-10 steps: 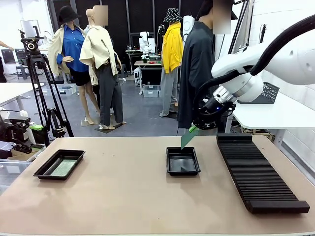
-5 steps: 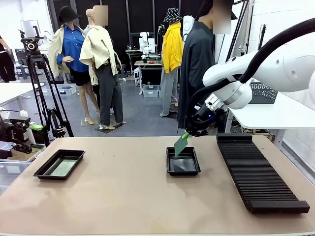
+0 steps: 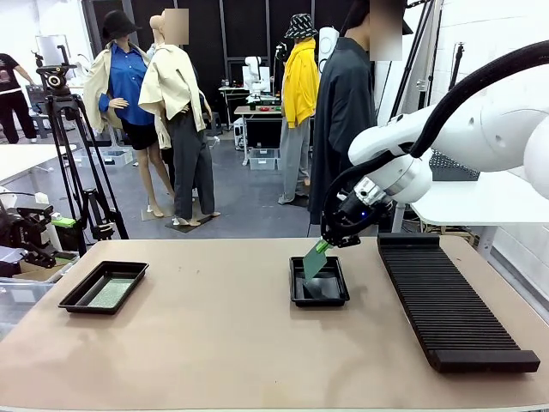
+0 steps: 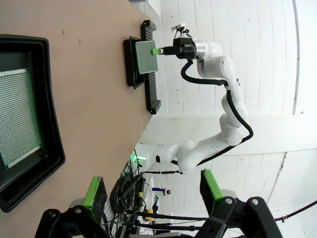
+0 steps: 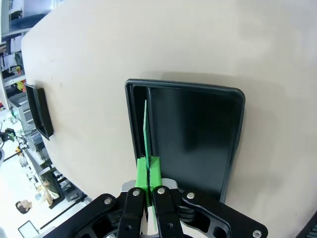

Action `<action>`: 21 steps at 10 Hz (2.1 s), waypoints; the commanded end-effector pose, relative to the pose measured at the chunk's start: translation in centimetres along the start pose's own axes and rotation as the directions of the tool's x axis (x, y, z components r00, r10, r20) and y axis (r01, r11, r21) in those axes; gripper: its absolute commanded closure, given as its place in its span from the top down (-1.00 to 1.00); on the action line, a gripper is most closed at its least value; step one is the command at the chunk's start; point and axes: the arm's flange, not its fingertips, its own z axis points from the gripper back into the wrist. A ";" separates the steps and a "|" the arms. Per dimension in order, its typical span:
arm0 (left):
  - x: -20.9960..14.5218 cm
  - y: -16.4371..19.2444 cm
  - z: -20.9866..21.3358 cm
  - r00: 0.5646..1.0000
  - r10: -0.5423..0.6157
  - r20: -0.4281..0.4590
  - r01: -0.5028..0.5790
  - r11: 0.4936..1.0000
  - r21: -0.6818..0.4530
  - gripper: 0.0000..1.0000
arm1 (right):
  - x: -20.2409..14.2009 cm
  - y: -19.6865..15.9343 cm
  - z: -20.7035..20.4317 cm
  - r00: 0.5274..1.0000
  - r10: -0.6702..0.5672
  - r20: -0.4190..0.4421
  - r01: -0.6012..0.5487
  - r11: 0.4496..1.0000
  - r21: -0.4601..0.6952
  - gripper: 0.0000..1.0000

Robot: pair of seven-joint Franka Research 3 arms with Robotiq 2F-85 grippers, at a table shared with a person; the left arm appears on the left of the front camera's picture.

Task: Inspect and transfer BCBs to ESD trays.
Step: Pick up the Blank PCB from the PCB Rack and place it in the right ESD tray.

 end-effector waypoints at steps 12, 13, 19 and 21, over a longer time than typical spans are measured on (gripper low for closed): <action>-0.1 -0.2 0.0 1.000 -0.003 -0.004 0.003 1.000 0.002 1.00 | 1.2 -1.3 -1.0 0.999 0.048 0.010 -0.049 0.993 0.106 -0.68; -0.1 -0.2 0.0 1.000 -0.003 -0.004 0.003 1.000 0.002 1.00 | 1.4 -1.6 -1.0 0.999 0.040 0.005 -0.040 0.993 0.110 -0.35; -0.1 -0.2 0.0 1.000 -0.003 -0.004 0.003 1.000 0.002 1.00 | 0.8 -1.0 1.5 0.999 0.049 0.003 -0.049 0.998 -0.043 1.00; -0.1 -0.2 0.0 1.000 -0.003 -0.004 0.003 1.000 0.002 1.00 | 0.2 -0.1 2.9 0.998 0.060 -0.006 -0.060 0.989 -0.133 1.00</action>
